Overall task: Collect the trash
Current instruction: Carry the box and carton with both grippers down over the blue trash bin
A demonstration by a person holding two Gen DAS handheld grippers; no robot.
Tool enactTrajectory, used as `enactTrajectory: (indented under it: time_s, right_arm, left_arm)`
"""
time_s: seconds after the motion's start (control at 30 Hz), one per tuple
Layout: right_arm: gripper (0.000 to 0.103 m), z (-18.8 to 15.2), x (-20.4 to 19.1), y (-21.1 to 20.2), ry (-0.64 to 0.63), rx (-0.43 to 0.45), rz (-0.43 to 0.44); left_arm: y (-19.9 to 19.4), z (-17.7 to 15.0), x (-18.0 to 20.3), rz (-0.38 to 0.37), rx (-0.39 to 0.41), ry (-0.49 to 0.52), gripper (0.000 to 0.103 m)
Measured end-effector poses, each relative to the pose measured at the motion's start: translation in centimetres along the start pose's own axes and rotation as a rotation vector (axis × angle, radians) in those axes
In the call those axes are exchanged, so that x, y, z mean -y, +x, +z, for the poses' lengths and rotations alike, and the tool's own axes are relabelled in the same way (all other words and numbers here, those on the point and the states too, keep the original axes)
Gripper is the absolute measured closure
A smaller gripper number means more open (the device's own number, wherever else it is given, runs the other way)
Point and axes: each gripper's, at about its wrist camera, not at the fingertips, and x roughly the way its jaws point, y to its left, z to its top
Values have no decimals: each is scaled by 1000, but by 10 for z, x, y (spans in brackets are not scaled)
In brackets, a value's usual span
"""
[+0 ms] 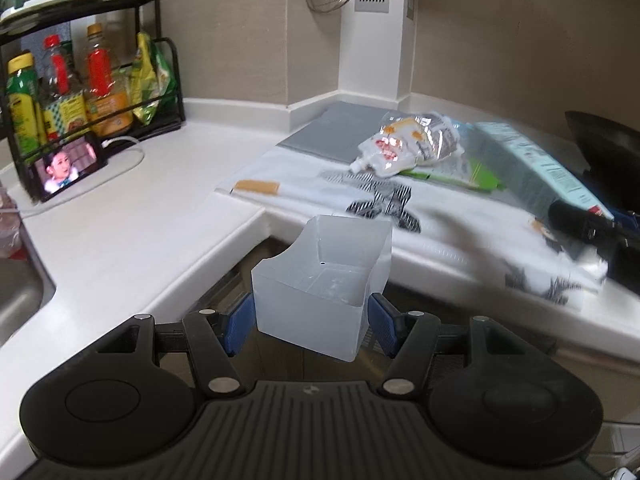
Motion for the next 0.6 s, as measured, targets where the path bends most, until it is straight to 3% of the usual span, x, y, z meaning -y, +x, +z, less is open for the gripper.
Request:
enactTrajectory:
  time_s: [0.1,0.3,0.6]
  right_arm:
    - [62,-11,-21,-4,-21,-59,70]
    - [62,-41,-45,7,-18,-201,118]
    - [62,-93,-50,28,-2,-379,81]
  left_arm:
    - [1,-17,-5,9,-22,-4,36]
    - [13,-49,-15,18,-101,-19,36]
    - [33,-83,-11,51,-164,32,36]
